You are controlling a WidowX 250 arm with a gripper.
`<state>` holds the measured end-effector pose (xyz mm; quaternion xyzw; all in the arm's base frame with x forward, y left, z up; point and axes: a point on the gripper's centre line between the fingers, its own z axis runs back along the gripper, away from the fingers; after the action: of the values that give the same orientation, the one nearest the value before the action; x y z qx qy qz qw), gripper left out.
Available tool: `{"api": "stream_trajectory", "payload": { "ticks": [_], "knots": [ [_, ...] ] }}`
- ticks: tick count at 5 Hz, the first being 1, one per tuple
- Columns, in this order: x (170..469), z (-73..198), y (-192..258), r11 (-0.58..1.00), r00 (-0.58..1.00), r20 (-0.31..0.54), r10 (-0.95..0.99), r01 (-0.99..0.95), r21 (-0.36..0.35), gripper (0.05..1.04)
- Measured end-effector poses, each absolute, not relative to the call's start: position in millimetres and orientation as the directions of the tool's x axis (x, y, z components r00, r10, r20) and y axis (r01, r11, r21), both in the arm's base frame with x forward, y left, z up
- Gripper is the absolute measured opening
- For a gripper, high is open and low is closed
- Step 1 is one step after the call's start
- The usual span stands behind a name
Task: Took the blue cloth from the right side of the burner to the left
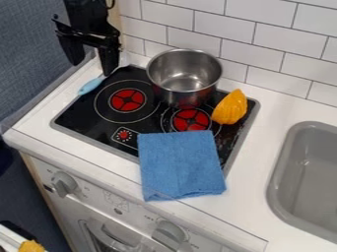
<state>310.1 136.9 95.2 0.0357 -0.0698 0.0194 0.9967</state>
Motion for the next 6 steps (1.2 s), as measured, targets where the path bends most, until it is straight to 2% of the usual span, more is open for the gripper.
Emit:
{"api": "stream_trajectory", "payload": {
  "ticks": [1, 2, 4, 6],
  "knots": [
    [307.5, 84.3, 135.2, 0.998, 0.993, 0.11, 0.035, -0.042, 0.056, 1.001],
    [300.9, 69.4, 107.8, 0.999, 0.997, 0.068, -0.02, 0.017, 0.036, 1.001],
    [283.0, 60.4, 19.3, 0.972, 0.971, 0.06, -0.231, 0.228, 0.053, 1.001],
    [287.8, 26.7, -22.8, 0.949, 0.949, -0.002, -0.314, 0.314, 0.03, 1.001]
  ]
}}
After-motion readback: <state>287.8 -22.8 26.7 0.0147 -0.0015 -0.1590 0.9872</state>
